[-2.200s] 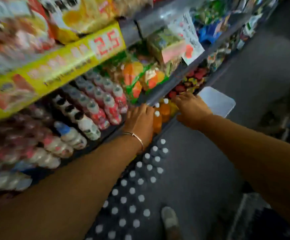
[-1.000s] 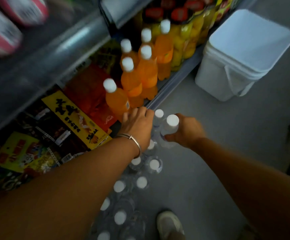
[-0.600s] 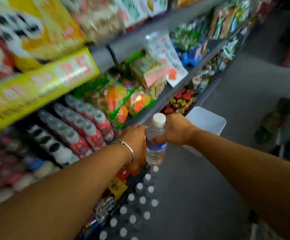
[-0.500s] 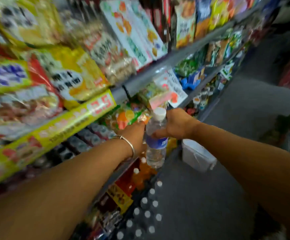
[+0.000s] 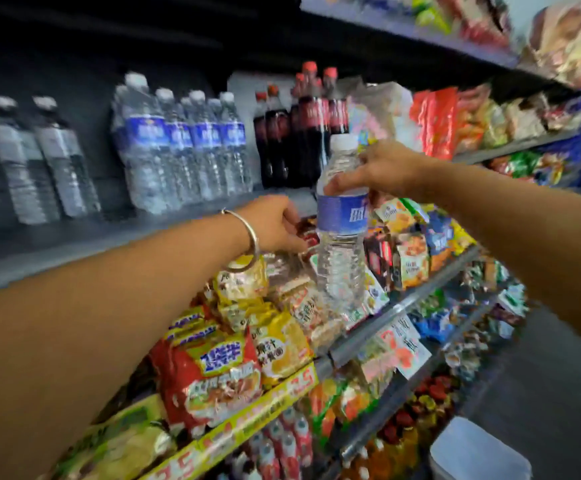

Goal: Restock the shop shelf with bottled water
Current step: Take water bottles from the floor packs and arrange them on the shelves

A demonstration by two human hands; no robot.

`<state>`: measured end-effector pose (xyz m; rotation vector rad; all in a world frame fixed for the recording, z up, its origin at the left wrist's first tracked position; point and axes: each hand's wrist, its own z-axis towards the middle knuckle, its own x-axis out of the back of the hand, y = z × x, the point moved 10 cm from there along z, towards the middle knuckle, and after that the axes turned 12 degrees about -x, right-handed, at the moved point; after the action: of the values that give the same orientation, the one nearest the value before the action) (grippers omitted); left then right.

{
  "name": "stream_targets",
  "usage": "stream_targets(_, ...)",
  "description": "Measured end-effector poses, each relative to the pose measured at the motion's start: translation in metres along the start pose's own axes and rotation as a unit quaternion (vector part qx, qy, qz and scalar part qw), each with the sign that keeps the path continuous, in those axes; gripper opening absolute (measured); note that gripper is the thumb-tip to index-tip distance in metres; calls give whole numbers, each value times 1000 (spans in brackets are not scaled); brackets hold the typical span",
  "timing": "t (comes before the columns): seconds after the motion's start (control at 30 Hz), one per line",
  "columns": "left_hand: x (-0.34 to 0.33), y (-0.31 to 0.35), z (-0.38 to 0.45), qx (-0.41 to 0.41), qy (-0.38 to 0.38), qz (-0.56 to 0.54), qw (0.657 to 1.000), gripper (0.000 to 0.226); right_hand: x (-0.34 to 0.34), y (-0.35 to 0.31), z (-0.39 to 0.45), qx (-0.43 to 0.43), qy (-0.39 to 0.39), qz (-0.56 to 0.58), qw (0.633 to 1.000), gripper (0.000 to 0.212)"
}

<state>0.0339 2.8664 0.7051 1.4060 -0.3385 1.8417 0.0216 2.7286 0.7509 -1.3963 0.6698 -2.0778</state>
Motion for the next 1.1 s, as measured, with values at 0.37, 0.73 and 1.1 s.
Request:
stream_targets(0.37, 139, -40, 28, 84, 102, 14, 991, 37, 19, -132, 104, 91, -30, 91, 991, 50)
stream_targets(0.73, 163, -123, 40, 190, 135, 50, 971, 26, -44, -189, 187, 139, -62, 86, 985, 48)
stream_targets(1.1, 163, -175, 36, 260, 157, 89, 949, 30, -106, -198, 224, 142, -77, 76, 984, 49)
